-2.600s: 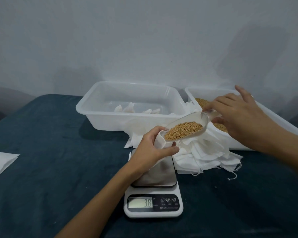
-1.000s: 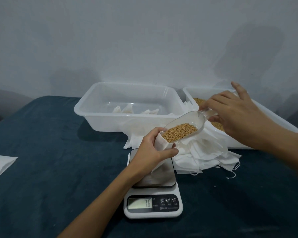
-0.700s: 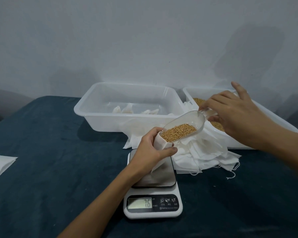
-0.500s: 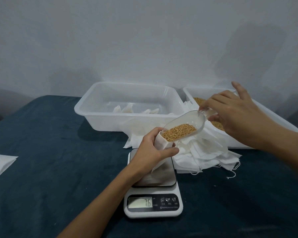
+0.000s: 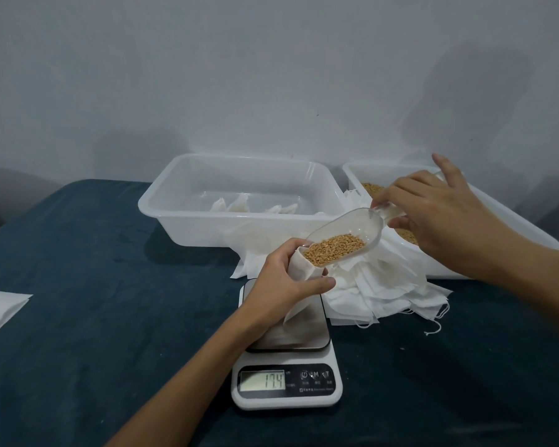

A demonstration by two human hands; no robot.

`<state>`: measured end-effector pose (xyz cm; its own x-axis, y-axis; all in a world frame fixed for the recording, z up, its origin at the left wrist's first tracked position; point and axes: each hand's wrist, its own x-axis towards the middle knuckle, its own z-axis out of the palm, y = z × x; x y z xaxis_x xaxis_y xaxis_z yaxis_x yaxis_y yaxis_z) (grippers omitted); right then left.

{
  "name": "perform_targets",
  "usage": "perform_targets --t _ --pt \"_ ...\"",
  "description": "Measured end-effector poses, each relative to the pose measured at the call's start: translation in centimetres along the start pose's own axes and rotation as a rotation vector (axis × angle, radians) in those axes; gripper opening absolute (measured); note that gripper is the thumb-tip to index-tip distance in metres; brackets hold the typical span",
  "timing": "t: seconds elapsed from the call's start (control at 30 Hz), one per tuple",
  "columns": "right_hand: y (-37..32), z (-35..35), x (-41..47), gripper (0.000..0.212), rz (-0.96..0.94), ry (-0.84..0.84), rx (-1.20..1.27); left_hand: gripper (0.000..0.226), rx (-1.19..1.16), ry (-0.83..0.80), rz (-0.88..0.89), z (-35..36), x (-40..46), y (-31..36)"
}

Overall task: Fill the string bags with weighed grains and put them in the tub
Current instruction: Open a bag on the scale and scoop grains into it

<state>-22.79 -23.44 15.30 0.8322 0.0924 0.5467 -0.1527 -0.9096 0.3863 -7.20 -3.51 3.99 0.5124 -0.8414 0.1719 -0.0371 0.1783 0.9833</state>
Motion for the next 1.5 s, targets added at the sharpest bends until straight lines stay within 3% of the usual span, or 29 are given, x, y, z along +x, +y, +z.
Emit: perform_targets --t 1.5 --pt "-0.04 0.06 0.08 0.043 -0.003 0.002 -0.012 0.049 -0.007 0.026 -0.014 0.20 -0.19 0.36"
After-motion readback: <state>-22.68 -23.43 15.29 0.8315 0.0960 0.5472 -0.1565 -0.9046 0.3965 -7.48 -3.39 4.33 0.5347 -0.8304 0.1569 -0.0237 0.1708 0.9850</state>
